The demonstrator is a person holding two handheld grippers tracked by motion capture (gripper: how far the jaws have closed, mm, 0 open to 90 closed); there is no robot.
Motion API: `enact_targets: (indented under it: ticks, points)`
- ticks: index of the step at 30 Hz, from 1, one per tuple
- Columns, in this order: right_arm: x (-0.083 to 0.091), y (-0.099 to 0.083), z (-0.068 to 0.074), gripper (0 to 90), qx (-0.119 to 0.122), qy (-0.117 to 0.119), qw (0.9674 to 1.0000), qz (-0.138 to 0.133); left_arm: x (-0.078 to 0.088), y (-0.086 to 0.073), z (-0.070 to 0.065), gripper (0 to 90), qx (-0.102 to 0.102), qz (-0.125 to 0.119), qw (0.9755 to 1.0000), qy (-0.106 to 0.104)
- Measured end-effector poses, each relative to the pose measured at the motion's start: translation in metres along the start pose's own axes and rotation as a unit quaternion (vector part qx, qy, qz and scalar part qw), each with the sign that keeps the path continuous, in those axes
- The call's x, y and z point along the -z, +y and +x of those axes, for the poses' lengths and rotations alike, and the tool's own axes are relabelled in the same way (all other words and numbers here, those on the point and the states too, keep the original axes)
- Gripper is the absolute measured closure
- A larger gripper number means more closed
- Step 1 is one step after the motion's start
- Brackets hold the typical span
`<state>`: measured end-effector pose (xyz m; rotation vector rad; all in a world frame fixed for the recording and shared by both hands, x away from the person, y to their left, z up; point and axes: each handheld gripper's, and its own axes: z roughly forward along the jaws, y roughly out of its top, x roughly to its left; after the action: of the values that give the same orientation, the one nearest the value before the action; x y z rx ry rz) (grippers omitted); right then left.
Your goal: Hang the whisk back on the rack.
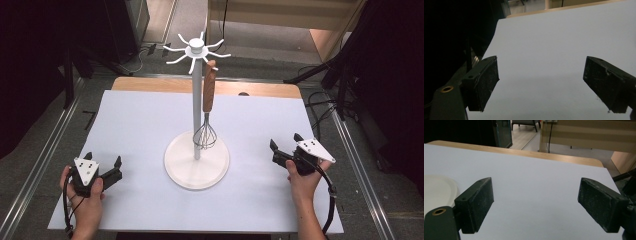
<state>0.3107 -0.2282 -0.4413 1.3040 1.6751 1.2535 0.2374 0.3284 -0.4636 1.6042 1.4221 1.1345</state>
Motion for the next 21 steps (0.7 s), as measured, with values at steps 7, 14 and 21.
enact_targets:
  ticks: [7,14,21]
  points:
    - [-0.003,-0.007,-0.008,13.3,-0.002,-0.005,1.0,0.006,0.0,0.0,0.0,13.7,0.0,0.0,1.0,0.0]
    - [-0.008,-0.017,-0.013,13.6,-0.007,-0.011,0.9997,0.019,0.0,0.0,0.0,13.7,0.001,0.0,1.0,-0.001]
    - [-0.012,-0.026,-0.022,14.4,-0.019,-0.024,0.9991,0.03,0.0,0.0,0.0,13.7,0.0,0.001,1.0,-0.001]
